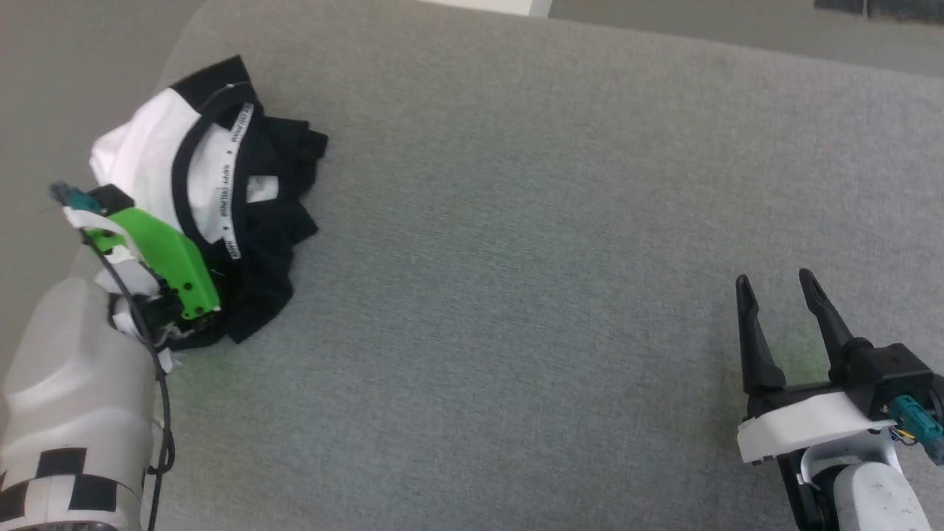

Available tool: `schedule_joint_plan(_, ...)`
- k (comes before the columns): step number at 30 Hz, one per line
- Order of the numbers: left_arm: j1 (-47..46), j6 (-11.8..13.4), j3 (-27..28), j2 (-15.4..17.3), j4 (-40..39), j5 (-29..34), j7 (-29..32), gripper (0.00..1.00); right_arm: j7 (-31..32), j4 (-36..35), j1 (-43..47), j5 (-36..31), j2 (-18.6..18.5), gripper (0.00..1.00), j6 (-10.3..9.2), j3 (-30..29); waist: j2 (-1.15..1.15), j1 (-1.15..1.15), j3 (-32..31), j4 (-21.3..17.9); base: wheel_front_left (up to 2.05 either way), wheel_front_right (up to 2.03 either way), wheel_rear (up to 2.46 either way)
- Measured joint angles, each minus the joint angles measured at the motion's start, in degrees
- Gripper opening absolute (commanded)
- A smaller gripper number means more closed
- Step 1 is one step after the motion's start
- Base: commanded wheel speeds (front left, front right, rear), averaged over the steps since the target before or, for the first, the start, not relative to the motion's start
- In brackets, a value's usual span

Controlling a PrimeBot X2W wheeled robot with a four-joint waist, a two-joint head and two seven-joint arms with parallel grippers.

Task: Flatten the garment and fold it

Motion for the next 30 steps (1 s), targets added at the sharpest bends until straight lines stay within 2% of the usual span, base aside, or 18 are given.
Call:
schedule_joint_plan(3, -0.26, -0.01, 0.82, 0.27, 0.08, -1.56, -0.08, 1.00, 0.56, -0.60, -0.26, -0.43, 0.00, 1.00, 0.00, 0.02, 0.00, 0.00, 1.76, -0.65, 0.00, 0.00, 0.00)
schedule_joint_plan(5, -0.48, -0.32, 1.32, 0.23, -0.08, -2.09, -1.94, 0.00, 0.93, -0.78, -0.38, -0.47, 0.00, 1.00, 0.00, 0.12, 0.00, 0.00, 2.57, -0.76, 0.00, 0.00, 0.00)
schedule_joint_plan(15, -0.93, -1.37, 2.99, -2.72, -1.58, -2.71, -21.73, 0.00, 0.85, 1.24, -0.50, 0.07, -0.01, 1.00, 0.00, 1.56, -0.01, 0.00, 0.40, 1.34, 0.00, 0.00, 0.00)
schedule_joint_plan(20, -5.86, -3.14, 1.10, 0.10, -6.68, -0.71, -31.21, 0.00, -1.11, 4.70, -0.42, 3.11, 0.00, 1.00, 0.00, 2.29, 0.00, 0.00, -3.17, 2.52, 0.00, 0.00, 0.00)
schedule_joint_plan(21, -9.61, -4.08, -0.94, 1.22, -10.43, 0.68, -34.22, 0.00, -2.23, 6.93, -0.36, 5.02, 0.00, 1.00, 0.00, 3.04, -0.01, -0.01, -5.65, 2.91, 0.00, 0.00, 0.00)
schedule_joint_plan(30, -22.05, -4.64, -10.49, 2.59, -22.27, 1.25, -34.15, 0.00, -3.87, 11.76, 0.44, 9.76, 0.00, 1.00, 0.00, 3.47, -0.01, -0.01, -13.20, 1.69, 0.00, 0.00, 0.00)
